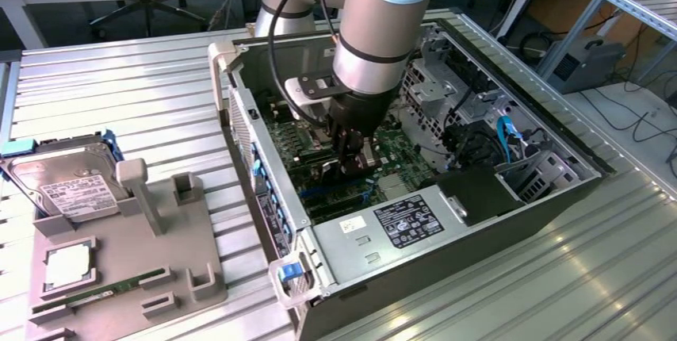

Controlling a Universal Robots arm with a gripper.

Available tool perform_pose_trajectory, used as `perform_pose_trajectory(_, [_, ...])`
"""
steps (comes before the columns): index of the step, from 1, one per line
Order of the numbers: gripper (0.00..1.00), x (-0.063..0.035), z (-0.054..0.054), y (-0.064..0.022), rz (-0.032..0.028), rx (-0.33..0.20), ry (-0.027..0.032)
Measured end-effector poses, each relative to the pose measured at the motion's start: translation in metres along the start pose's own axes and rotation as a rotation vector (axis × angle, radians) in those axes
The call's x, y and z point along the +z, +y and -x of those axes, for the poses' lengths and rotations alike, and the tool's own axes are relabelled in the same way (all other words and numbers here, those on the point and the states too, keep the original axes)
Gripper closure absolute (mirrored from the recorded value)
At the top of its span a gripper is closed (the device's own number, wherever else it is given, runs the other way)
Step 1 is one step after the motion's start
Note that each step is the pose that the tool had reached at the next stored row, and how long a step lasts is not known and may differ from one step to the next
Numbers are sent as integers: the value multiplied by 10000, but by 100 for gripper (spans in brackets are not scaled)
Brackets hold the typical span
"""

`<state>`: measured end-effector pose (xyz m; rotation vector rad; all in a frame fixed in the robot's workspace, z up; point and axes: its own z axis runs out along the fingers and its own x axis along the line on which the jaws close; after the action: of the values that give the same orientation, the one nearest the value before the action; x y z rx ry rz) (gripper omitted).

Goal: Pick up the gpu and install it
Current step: 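Insert the gpu into the slot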

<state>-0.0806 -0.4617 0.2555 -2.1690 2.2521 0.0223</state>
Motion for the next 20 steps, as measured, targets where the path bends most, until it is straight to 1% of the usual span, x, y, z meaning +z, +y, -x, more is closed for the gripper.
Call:
perform_pose_trajectory(1, [73, 0, 0, 0, 0, 0, -11])
perform_pose_trajectory(3, [73, -4, 1, 0, 0, 0, -59])
perform_pose_trajectory(10, [73, -7, 0, 2, -3, 0, -63])
perform_pose_trajectory(13, [73, -7, 0, 3, -1, 1, -103])
perform_pose_trajectory(17, [73, -10, 0, 3, -2, 0, -106])
perform_pose_trajectory(19, [73, -41, 1, 3, -2, 0, -106])
perform_pose_trajectory(20, [73, -41, 1, 2, -2, 0, -106])
